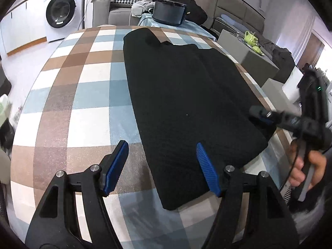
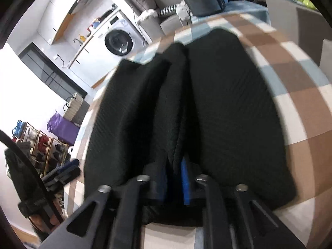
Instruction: Fold small clothes
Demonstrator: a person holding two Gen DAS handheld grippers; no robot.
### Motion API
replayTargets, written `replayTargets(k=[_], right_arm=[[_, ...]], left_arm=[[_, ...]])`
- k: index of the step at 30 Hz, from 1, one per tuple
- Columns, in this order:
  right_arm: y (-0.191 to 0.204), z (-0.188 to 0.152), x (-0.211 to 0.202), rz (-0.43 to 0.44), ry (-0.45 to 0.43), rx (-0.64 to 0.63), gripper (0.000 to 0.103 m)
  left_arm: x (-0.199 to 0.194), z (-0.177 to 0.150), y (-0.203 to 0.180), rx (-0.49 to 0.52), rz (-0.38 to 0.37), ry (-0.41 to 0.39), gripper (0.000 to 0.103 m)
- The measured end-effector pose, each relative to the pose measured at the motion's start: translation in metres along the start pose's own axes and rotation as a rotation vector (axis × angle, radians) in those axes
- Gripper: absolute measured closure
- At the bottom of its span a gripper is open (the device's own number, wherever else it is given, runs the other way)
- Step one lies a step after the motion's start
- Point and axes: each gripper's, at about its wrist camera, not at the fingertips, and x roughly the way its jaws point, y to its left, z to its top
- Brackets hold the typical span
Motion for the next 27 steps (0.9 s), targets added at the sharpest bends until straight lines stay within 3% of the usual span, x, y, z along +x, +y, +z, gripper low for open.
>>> replayTargets(k=[1,6,14,16,19,23,25,27], right_arm=[[0.002,0.001,-0.006,0.015,-0.022,-0.001,0.067],[0.014,0.009,-0.002,0.162,0.001,0.019,0.065],[0.034,0.031,0.067,0.143,0.113,0.037,0.065],[0.036,0.034,0.076,0.133,0.111,0.043,0.07],[0.043,0.036,0.077,0.139,0.106,0.001,0.092],[0.061,0.038,0.032,0.203,-0.04,-0.102,0.094],[0.065,0.038,0.014,0.154,-0.077,-0.143,0.094],[0.056,0.035,0.021,0.093,-0.038,-0.138,0.094]], left_arm=[[-0.002,0.0,0.0,-0.007,-0.006,0.002,0.037],[-0.004,-0.001,0.007,-0.057,0.003,0.002,0.037],[-0.018,-0.018,0.012,-0.09,-0.013,0.043,0.037],[-0.023,-0.027,0.017,-0.126,-0.041,0.055,0.036],[-0.028,-0.039,0.02,-0.175,-0.066,0.035,0.036],[-0.029,-0.036,0.019,-0.208,-0.048,-0.018,0.036],[-0.028,-0.028,0.016,-0.192,-0.022,-0.048,0.036],[-0.022,-0.019,0.014,-0.189,0.003,-0.059,0.036]])
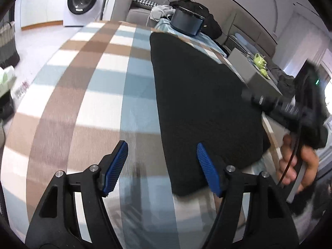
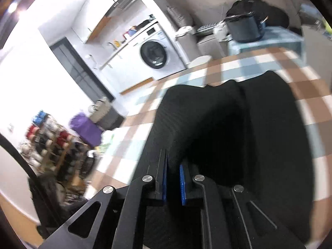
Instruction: Fold small clothes
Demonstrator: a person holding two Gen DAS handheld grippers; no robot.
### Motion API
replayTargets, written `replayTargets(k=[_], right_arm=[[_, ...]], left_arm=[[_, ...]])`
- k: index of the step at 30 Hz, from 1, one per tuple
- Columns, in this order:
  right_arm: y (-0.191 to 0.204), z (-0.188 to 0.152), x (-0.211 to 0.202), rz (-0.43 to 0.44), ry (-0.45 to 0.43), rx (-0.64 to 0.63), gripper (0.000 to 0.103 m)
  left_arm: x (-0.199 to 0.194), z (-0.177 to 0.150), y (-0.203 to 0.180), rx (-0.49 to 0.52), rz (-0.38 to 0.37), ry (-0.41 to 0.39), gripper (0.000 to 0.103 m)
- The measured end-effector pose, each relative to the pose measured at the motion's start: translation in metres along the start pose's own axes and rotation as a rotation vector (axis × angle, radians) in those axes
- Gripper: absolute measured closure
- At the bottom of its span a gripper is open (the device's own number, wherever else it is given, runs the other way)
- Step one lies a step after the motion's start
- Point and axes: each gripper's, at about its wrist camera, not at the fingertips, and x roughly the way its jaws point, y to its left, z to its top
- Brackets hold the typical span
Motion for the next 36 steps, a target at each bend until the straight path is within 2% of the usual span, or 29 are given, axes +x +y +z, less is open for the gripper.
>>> replayTargets(k=[2,4,6,7,8,10,13,15,16,17,18,20,24,26,27,32,34,36], right_arm=[[-0.019,-0.005,0.02,-0.059,0.074,0.053,0.093],[-0.035,-0.01,0.034,-0.056,0.144,0.116,0.092],[-0.039,-0.013,0.031,-0.012,0.151,0.154,0.089],[-0.038,-0.016,0.027,0.022,0.154,0.154,0.084],[-0.037,-0.02,0.023,0.052,0.157,0.155,0.073],[-0.031,-0.031,0.015,0.1,0.16,0.141,0.065],[-0.022,-0.047,0.01,0.118,0.17,0.086,0.064],[-0.016,-0.047,0.01,0.091,0.147,0.035,0.073],[-0.012,-0.045,0.01,0.083,0.147,0.016,0.091],[-0.006,-0.046,0.007,0.102,0.123,0.0,0.096],[0.0,-0.039,-0.002,0.126,0.081,-0.027,0.097],[0.009,-0.032,-0.016,0.11,0.037,-0.068,0.097],[-0.01,-0.034,0.011,-0.013,0.142,-0.026,0.097],[-0.025,-0.043,0.023,-0.032,0.188,0.031,0.092],[-0.026,-0.046,0.018,-0.009,0.175,0.047,0.091],[-0.027,-0.057,0.002,0.093,0.147,0.038,0.066],[-0.024,-0.062,0.002,0.13,0.15,0.015,0.064],[-0.022,-0.065,0.006,0.12,0.149,-0.016,0.064]], left_arm=[[0.01,0.008,-0.003,-0.007,-0.009,0.015,0.036],[0.021,0.014,-0.008,0.0,0.0,0.052,0.036],[0.029,0.014,-0.013,0.031,0.013,0.085,0.036],[0.032,0.012,-0.014,0.036,0.018,0.094,0.036],[0.033,0.01,-0.014,0.037,0.014,0.103,0.036],[0.035,0.006,-0.014,0.035,-0.005,0.117,0.036],[0.036,0.002,-0.012,0.031,-0.01,0.122,0.036],[0.036,0.001,-0.012,0.032,-0.016,0.122,0.036],[0.035,0.001,-0.012,0.034,-0.017,0.12,0.036],[0.034,0.002,-0.012,0.037,-0.018,0.116,0.036],[0.032,0.003,-0.014,0.04,-0.02,0.11,0.036],[0.028,0.004,-0.016,0.048,-0.025,0.093,0.036],[0.031,-0.001,-0.018,0.06,-0.007,0.108,0.036],[0.031,-0.004,-0.018,0.063,-0.004,0.117,0.036],[0.03,-0.006,-0.018,0.068,0.0,0.117,0.036],[0.025,-0.012,-0.019,0.109,-0.006,0.122,0.036],[0.024,-0.014,-0.019,0.128,-0.011,0.127,0.036],[0.023,-0.016,-0.021,0.145,-0.018,0.133,0.036]])
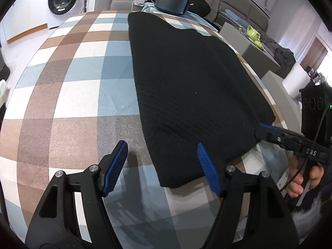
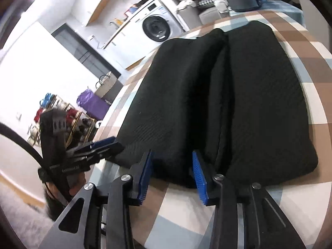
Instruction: Fold small clothes
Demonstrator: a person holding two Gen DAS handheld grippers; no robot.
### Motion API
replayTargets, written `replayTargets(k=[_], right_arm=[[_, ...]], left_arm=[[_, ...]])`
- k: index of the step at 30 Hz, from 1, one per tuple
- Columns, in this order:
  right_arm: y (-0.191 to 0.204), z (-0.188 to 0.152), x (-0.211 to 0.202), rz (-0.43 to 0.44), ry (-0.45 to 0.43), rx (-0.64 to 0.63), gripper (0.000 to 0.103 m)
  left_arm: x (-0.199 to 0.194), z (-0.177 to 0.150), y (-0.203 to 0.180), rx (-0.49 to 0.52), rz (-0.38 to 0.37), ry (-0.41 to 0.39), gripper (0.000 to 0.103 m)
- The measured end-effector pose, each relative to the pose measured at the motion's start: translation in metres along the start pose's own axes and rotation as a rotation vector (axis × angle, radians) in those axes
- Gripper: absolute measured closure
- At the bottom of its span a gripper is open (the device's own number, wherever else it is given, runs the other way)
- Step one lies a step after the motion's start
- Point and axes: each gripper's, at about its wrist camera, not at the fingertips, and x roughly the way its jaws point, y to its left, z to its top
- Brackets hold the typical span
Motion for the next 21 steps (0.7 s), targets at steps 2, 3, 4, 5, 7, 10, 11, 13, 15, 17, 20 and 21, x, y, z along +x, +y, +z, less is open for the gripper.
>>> replayTargets(k=[2,3,4,5,7,10,11,13,15,17,20,21], right_arm=[[0.002,0.0,0.003,-0.016,-0.009,-0.017,0.08],[0.005,0.001,0.005,-0.013,-0.009,-0.023,0.089],[0.01,0.003,0.002,0.0,-0.034,-0.038,0.095],[0.014,0.004,-0.008,0.037,-0.077,-0.054,0.096],[0.015,0.006,-0.019,0.044,-0.09,-0.071,0.098],[0.007,0.007,-0.006,-0.092,-0.012,-0.075,0.098],[0.003,0.006,-0.001,-0.122,0.026,-0.068,0.098],[0.0,0.009,-0.002,-0.102,0.026,-0.039,0.095],[-0.002,0.015,-0.003,-0.07,0.007,-0.011,0.087],[-0.011,0.023,-0.003,-0.052,-0.02,0.038,0.073],[-0.023,0.046,0.019,-0.039,-0.027,0.128,0.073],[-0.027,0.054,0.028,-0.051,-0.016,0.153,0.073]], left_arm=[[-0.001,-0.002,-0.001,0.01,-0.013,0.004,0.036],[-0.002,-0.003,-0.002,0.014,-0.014,0.007,0.036],[-0.003,-0.005,-0.002,0.02,-0.013,0.01,0.036],[-0.003,-0.006,-0.003,0.024,-0.011,0.012,0.036],[-0.005,-0.009,-0.002,0.024,-0.017,0.012,0.036],[-0.004,-0.01,-0.002,0.021,-0.021,0.017,0.036],[-0.004,-0.01,-0.002,0.022,-0.019,0.017,0.036],[-0.005,-0.009,-0.002,0.021,-0.02,0.012,0.036],[-0.006,-0.008,-0.001,0.02,-0.024,0.004,0.036],[-0.006,-0.005,0.0,0.017,-0.023,-0.001,0.036],[-0.004,-0.002,0.001,0.007,-0.016,-0.008,0.036],[-0.004,0.0,0.002,0.003,-0.012,-0.016,0.036]])
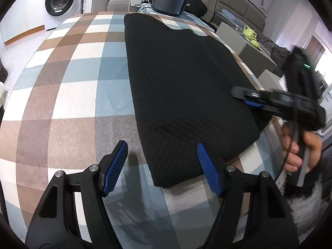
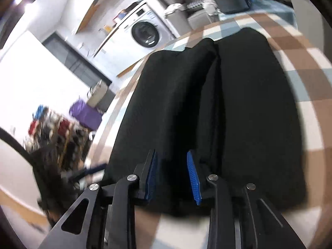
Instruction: Fold small clothes
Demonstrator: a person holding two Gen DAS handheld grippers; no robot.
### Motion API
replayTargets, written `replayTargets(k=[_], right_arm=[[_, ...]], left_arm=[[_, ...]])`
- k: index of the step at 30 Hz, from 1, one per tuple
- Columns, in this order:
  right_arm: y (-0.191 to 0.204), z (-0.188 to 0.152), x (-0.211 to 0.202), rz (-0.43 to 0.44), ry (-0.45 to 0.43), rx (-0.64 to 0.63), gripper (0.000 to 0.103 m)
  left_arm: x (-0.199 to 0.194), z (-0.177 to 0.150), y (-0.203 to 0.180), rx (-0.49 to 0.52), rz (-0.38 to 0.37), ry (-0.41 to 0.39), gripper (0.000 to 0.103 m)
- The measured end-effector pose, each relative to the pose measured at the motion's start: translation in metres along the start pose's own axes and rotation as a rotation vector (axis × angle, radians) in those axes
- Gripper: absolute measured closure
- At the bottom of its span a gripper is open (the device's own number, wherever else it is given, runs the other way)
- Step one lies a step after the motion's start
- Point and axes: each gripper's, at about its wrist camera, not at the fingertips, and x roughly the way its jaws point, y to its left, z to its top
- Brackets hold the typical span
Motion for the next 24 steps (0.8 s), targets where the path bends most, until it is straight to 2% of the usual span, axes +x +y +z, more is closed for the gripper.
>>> replayTargets(k=[4,9,10,11,12,15,17,19,21,24], right_arm=[[-0.003,0.033,0.031,0.018,0.018,0.068,0.073],[-0.01,0.074,0.052,-0.016,-0.003,0.143,0.073],[-0.008,0.079,0.053,-0.024,-0.013,0.138,0.076],[-0.006,0.084,0.055,-0.036,-0.023,0.121,0.089],[0.0,0.09,0.055,-0.048,-0.036,0.087,0.094],[0.02,0.1,0.041,0.006,-0.11,-0.027,0.096],[0.027,0.107,0.036,-0.044,-0.119,-0.061,0.096],[0.016,0.115,0.049,-0.125,-0.071,-0.03,0.096],[0.001,0.114,0.061,-0.161,-0.01,0.009,0.095],[-0.011,0.092,0.056,-0.081,0.023,0.062,0.089]], left_arm=[[-0.002,0.007,0.002,-0.011,0.012,-0.021,0.036],[-0.003,0.013,0.007,-0.03,0.019,-0.036,0.036],[-0.003,0.014,0.009,-0.035,0.021,-0.037,0.036],[-0.003,0.015,0.011,-0.042,0.022,-0.04,0.036],[-0.003,0.016,0.012,-0.047,0.024,-0.041,0.036],[-0.003,0.02,0.015,-0.062,0.022,-0.052,0.036],[0.0,0.023,0.016,-0.072,0.025,-0.047,0.036],[0.006,0.025,0.016,-0.077,0.022,-0.034,0.036],[0.011,0.026,0.014,-0.073,0.029,-0.023,0.036],[0.015,0.024,0.011,-0.063,0.032,-0.015,0.036]])
